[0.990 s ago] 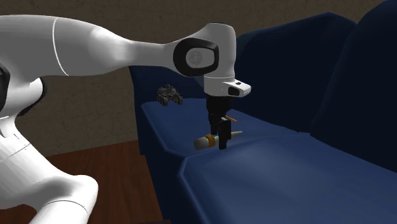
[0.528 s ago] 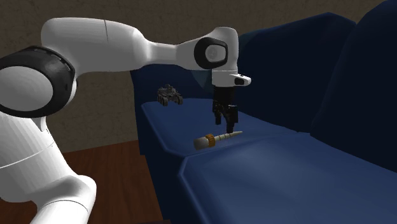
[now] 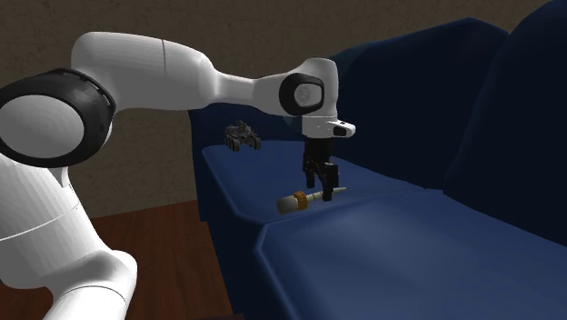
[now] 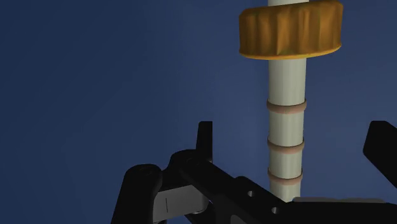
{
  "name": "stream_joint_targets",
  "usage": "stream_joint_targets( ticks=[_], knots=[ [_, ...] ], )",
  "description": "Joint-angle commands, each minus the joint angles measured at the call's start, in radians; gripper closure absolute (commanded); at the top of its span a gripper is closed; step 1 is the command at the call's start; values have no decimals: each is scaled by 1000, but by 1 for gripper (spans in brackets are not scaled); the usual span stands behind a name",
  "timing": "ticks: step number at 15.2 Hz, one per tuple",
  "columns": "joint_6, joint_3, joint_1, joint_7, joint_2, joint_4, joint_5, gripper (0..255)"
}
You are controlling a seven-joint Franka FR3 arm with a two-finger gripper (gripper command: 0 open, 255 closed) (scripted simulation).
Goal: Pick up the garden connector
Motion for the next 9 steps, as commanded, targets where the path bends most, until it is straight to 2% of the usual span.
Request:
stream_joint_targets(
  ticks=[1, 2, 3, 9],
  knots=[
    [9, 1, 0, 1, 1, -8, 0, 0],
    [9, 1, 0, 1, 1, -8, 0, 0],
    [9, 1, 0, 1, 1, -7, 0, 255],
    [9, 1, 0, 1, 2, -7, 0, 255]
  ],
)
